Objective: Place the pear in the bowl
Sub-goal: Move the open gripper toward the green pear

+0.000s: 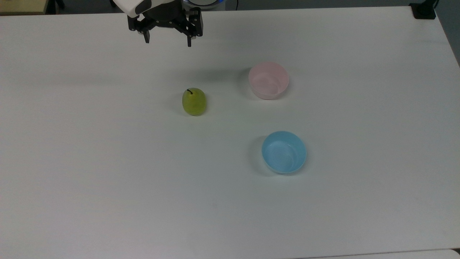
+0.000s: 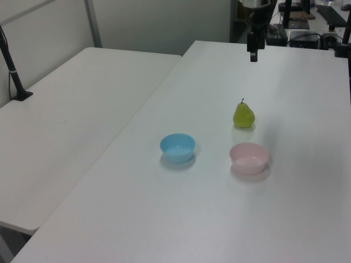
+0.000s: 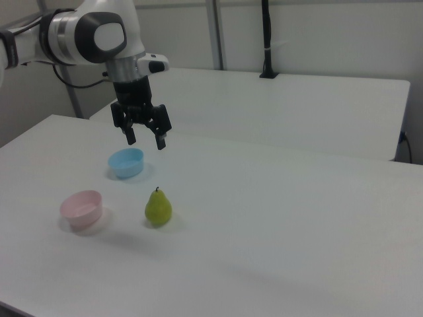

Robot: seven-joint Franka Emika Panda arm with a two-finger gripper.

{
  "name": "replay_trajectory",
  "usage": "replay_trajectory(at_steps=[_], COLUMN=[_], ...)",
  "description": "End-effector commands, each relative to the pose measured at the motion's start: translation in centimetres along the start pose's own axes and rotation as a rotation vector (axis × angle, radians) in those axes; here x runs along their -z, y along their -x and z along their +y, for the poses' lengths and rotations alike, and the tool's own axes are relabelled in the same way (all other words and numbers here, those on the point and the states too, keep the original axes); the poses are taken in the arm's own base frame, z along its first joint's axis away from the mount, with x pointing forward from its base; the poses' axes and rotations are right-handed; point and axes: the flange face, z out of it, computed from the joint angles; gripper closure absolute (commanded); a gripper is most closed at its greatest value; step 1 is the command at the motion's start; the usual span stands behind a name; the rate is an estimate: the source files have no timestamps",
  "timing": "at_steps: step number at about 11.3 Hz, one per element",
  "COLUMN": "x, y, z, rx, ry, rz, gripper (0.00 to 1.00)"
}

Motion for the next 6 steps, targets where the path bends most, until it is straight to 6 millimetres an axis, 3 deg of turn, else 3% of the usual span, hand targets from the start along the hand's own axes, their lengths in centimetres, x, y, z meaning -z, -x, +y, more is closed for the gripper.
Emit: replay_trajectory(at_steps=[1, 6], x=[0.74, -0.17], y=[0.98, 0.35], z=[0.64, 0.61], rx=[-0.012, 0.018], ry=[-0.030, -0.076], rz=[-0.016, -0.018], gripper=[0.00, 0.00])
